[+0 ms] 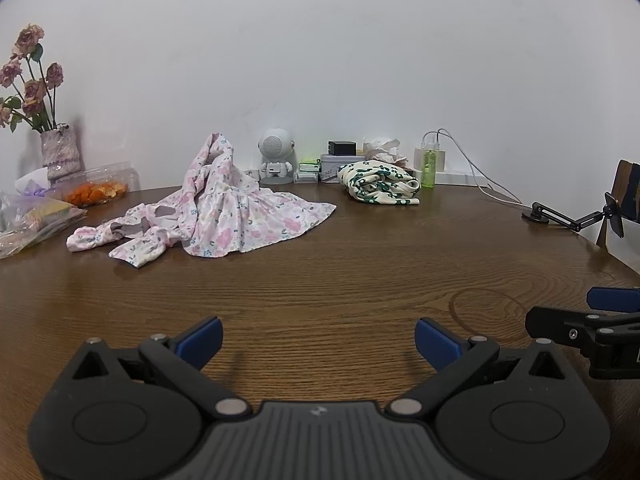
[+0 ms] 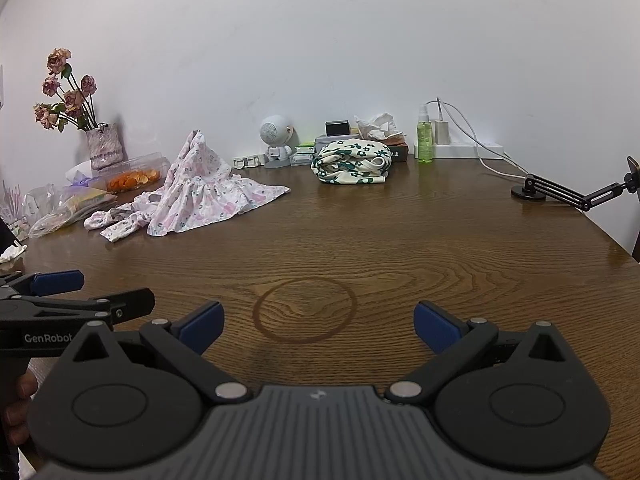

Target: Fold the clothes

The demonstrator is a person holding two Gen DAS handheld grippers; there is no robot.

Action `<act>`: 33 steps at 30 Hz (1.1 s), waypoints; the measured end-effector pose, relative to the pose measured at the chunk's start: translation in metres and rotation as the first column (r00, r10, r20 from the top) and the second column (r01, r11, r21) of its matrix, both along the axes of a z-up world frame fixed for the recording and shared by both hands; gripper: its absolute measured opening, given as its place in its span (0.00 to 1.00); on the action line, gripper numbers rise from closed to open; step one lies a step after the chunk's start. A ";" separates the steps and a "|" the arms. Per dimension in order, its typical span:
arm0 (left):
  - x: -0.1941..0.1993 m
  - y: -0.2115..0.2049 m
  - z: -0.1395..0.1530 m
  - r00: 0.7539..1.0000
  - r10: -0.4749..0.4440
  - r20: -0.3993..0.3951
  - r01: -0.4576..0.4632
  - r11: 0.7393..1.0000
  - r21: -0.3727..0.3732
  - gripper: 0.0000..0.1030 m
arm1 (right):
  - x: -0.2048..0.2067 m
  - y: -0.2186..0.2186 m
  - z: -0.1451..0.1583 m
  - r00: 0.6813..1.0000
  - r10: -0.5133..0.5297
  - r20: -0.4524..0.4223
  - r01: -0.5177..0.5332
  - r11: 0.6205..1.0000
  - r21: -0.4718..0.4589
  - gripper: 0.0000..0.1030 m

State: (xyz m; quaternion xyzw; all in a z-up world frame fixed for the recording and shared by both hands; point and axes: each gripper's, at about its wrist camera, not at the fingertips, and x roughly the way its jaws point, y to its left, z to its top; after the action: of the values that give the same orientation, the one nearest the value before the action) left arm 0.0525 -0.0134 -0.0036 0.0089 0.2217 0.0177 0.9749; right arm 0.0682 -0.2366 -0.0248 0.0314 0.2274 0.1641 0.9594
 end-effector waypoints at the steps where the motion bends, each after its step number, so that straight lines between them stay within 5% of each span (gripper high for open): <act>1: 0.000 0.000 0.000 1.000 0.000 0.000 0.000 1.000 -0.001 0.99 | 0.000 0.000 0.000 1.000 0.000 0.000 0.000 1.000 0.000 1.00; 33: 0.000 0.003 0.001 1.000 0.029 0.004 -0.029 1.000 -0.009 0.99 | 0.003 0.001 0.000 1.000 0.013 -0.007 -0.013 1.000 -0.008 1.00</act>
State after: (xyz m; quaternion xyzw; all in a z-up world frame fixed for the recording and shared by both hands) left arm 0.0522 -0.0108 -0.0026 0.0014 0.2200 0.0309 0.9750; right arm 0.0708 -0.2358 -0.0246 0.0267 0.2317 0.1691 0.9576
